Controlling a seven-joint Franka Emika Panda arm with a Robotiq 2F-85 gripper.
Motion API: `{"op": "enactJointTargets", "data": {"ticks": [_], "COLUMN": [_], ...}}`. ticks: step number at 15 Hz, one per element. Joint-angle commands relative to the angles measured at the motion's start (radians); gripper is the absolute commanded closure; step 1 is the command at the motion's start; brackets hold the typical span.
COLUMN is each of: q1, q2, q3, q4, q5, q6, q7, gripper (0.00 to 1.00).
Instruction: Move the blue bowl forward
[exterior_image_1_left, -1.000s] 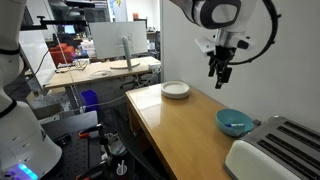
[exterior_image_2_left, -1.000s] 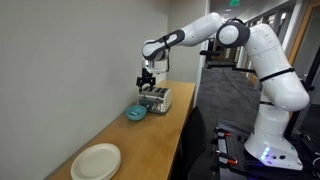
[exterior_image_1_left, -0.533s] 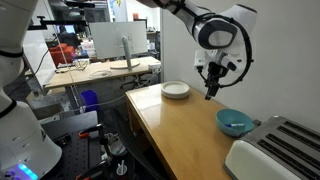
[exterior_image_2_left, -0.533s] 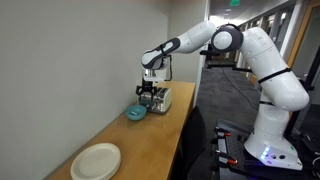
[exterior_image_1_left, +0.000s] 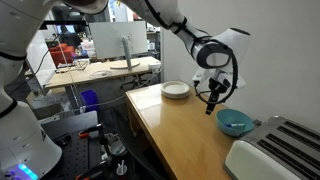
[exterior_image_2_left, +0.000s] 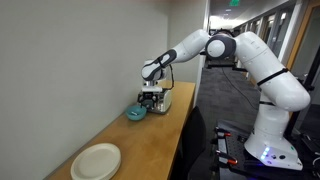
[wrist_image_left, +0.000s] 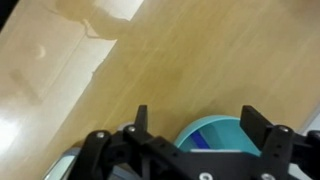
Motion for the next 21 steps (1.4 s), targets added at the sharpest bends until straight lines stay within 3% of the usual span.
{"op": "enactJointTargets", "data": {"ticks": [1, 7, 13, 14, 16, 21], "q1": [0.025, 0.035, 0.02, 0.015, 0.011, 0.011], "q2": [0.038, 0.121, 0.201, 0.211, 0.23, 0.259], "q3": [-0.038, -0.068, -0.072, -0.071, -0.072, -0.077], "q4": [-0.003, 0.026, 0.126, 0.139, 0.167, 0.212], "q5": [0.003, 0.002, -0.003, -0.002, -0.006, -0.015], "q6": [0.086, 0.193, 0.182, 0.18, 0.174, 0.155], "q7": [0.113, 0.214, 0.269, 0.27, 0.267, 0.267], "gripper": [0.0, 0.0, 0.03, 0.26, 0.3, 0.68]}}
